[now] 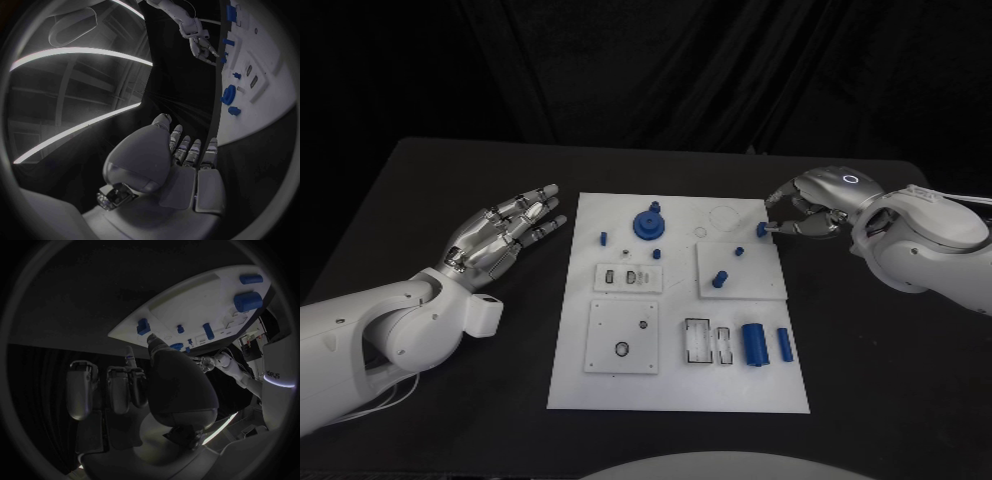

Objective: Assemble the parts on the task board

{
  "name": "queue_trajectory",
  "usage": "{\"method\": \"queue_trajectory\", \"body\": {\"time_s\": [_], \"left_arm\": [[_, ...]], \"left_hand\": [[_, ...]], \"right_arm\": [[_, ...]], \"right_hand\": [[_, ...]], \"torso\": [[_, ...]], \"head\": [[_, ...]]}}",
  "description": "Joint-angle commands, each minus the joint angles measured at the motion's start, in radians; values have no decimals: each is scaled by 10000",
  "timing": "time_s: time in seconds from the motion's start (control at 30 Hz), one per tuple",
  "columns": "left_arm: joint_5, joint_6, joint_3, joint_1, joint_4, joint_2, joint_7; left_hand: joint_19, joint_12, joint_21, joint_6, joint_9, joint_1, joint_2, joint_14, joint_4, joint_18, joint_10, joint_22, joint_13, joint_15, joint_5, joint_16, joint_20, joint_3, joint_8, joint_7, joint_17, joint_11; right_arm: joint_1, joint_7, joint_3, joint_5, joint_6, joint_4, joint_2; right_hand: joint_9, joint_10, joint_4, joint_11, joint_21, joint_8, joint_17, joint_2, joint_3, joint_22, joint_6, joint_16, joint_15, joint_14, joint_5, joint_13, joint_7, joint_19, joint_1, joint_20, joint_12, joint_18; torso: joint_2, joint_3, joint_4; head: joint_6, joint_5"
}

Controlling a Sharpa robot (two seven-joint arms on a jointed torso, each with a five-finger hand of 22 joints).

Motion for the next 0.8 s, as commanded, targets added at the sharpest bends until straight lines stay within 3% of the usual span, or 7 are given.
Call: {"method": "queue_trajectory", "body": {"time_s": [0.03, 0.2, 0.33, 0.8], "left_arm": [[-8, 142, 7, -6, 20, -1, 404], [-8, 147, 7, -6, 22, 3, 404], [-8, 156, 7, -7, 26, 5, 399], [-8, 169, 7, -9, -3, -4, 391]], "left_hand": [[10, 51, 43, 20, 1, 2, 3, -7, -5, 95, 11, 13, 16, 79, 28, 36, 64, 50, 18, 74, 10, 76], [10, 51, 43, 20, 1, 2, 3, -7, -5, 95, 11, 13, 16, 79, 28, 36, 64, 50, 18, 74, 10, 76], [10, 51, 43, 20, 1, 2, 3, -7, -5, 95, 11, 13, 16, 79, 28, 36, 64, 50, 18, 74, 10, 76], [11, 67, 43, 25, 2, -5, 8, -5, -5, 95, 20, 13, 18, 78, 28, 38, 65, 71, 21, 86, 10, 100]], "right_arm": [[-48, -118, 2, -73, 164, -34, 37], [-114, -124, 2, -73, 332, -102, 126], [-169, -110, 3, -73, 389, -138, 191], [-240, -87, 3, -73, 438, -110, 224]], "right_hand": [[-15, 976, 69, 48, -45, -48, 2635, -102, -18, 2109, -42, 29, 19, 1057, -29, 2538, 24, 344, -5, 7, -25, 92], [-23, 983, 63, 50, -67, -64, 2635, -93, -17, 2102, -66, 29, 22, 1057, -33, 2545, 27, 333, 34, 9, -19, 97], [-24, 973, 51, 53, -91, -65, 2610, -86, -13, 2093, -64, 9, 23, 1049, -25, 2534, 30, 321, 84, 11, -28, 103], [-23, 968, 48, 54, -115, -62, 2555, -86, -15, 2083, -55, -38, 24, 1031, -23, 2530, 31, 308, 102, 12, -32, 109]], "torso": [[0, -8, 15], [-5, -12, -14], [-11, -15, 19], [-10, -11, 16]], "head": [[-1, -32], [-1, -8], [-1, -21], [-39, -19]]}}
